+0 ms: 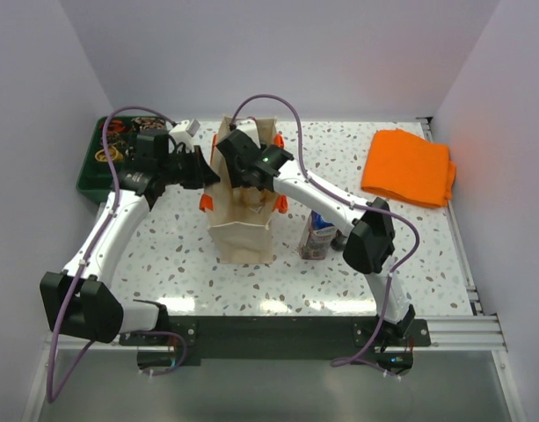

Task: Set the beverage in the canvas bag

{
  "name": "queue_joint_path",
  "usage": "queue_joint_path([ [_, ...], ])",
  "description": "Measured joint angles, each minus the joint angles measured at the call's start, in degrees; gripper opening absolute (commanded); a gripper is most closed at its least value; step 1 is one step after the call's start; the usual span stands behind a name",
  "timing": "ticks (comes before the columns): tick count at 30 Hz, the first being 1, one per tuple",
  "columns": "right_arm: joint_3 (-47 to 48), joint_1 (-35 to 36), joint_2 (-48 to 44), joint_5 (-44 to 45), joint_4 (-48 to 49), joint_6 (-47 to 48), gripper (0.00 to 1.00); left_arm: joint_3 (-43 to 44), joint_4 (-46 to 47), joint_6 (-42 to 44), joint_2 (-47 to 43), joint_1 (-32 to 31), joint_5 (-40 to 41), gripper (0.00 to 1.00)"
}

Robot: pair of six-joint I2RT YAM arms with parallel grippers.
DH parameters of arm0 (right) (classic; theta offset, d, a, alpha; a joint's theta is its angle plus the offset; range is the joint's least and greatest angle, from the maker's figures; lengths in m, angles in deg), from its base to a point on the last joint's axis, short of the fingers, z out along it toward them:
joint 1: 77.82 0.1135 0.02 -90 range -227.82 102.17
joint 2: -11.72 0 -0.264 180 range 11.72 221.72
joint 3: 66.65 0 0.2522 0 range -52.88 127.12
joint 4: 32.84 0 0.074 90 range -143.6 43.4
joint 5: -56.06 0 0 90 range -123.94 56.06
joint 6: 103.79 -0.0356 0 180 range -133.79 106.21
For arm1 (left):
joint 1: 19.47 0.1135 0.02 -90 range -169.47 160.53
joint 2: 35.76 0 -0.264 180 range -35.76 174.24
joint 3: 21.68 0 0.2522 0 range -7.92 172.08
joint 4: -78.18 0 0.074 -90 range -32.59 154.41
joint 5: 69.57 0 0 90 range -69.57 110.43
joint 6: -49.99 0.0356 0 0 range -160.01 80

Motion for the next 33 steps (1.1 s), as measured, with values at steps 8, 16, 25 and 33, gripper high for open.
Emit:
queue_joint_path([
  [8,-1.1,-0.3,0.0,-0.1,1.0,-0.8,0.23,0.0,-0.2,0.0,-0.5,0.0,-0.5,0.16],
  [16,-1.4,-0.3,0.0,-0.1,1.2,-0.9,0.31,0.0,-0.2,0.0,-0.6,0.0,-0.7,0.16],
  [25,-2.1,-0.4,0.0,-0.2,1.7,-1.5,0.38,0.0,-0.2,0.0,-0.6,0.0,-0.7,0.16],
  [33,-3.3,-0.4,-0.5,-0.2,2.5,-1.6,0.45,0.0,-0.2,0.0,-0.6,0.0,-0.7,0.16],
])
